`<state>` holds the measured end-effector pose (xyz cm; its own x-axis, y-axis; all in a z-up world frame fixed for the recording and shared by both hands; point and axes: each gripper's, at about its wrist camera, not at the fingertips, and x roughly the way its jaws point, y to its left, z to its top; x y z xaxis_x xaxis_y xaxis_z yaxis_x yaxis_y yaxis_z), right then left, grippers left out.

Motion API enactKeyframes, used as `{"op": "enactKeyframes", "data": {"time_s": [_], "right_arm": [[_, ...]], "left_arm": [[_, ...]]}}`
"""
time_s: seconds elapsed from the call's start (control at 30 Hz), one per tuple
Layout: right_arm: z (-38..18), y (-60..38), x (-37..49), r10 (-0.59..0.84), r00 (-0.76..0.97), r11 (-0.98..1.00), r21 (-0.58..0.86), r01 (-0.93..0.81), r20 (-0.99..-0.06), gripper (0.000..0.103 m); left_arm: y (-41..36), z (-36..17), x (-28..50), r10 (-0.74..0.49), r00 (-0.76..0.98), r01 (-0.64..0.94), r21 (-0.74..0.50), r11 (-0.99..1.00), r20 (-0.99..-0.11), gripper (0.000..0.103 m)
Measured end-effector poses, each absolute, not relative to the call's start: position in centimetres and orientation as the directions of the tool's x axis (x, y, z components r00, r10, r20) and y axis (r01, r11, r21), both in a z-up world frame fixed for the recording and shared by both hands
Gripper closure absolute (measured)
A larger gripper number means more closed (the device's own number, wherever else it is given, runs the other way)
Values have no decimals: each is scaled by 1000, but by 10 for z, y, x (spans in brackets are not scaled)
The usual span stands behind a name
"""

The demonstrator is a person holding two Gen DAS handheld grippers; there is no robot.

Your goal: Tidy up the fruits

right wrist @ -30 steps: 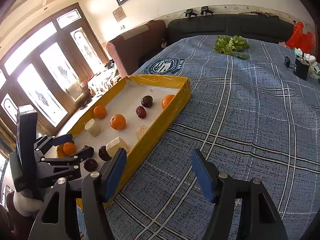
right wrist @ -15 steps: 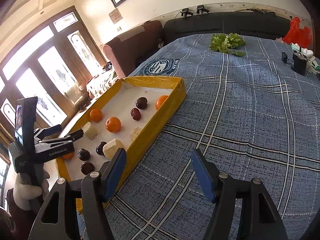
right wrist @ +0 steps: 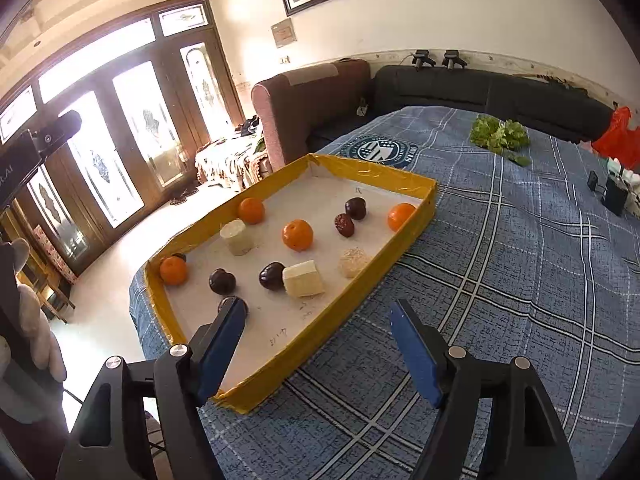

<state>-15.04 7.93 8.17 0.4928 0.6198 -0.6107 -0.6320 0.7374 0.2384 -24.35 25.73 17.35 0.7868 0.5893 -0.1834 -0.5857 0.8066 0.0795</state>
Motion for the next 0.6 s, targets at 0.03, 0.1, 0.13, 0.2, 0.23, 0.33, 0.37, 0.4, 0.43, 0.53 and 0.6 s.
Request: {"op": "enactKeyframes", "data": {"time_s": [0.03,0.1,0.13,0.2,0.23,0.33,0.37,0.4,0.43,0.53,0.6], "right_arm": [[83,81,-155,624,492,733,237,-638,-606,20],[82,84,-162,630,491,728,235,-644,-602,19],[82,85,-165,630,491,727,234,-646,-602,18],[79,88,-172,621,498,729,213,-651,-605,17],[79,89,-174,615,503,731,200,-652,-607,17],[76,92,-180,609,505,730,182,-659,-612,15],[75,92,-181,611,501,727,185,-661,-612,15],[75,93,-183,613,499,725,185,-663,-613,15],[74,94,-184,612,499,725,182,-665,-613,15],[73,96,-186,611,497,722,177,-669,-616,15],[72,97,-186,611,494,721,178,-669,-619,15]], "left_arm": [[257,171,-242,579,790,-578,70,813,-203,0],[262,159,-233,559,789,-569,42,821,-255,0],[264,153,-230,555,784,-570,31,821,-279,0],[269,136,-222,540,769,-569,18,822,-342,0],[270,130,-219,532,762,-567,17,824,-370,0],[273,116,-212,506,742,-553,27,833,-440,0],[272,112,-211,497,737,-547,28,837,-458,0],[272,110,-208,491,732,-544,29,838,-471,0],[271,108,-209,486,728,-542,28,840,-483,0],[272,106,-211,491,715,-555,24,832,-498,0],[272,106,-216,510,699,-573,32,819,-501,0]]}}
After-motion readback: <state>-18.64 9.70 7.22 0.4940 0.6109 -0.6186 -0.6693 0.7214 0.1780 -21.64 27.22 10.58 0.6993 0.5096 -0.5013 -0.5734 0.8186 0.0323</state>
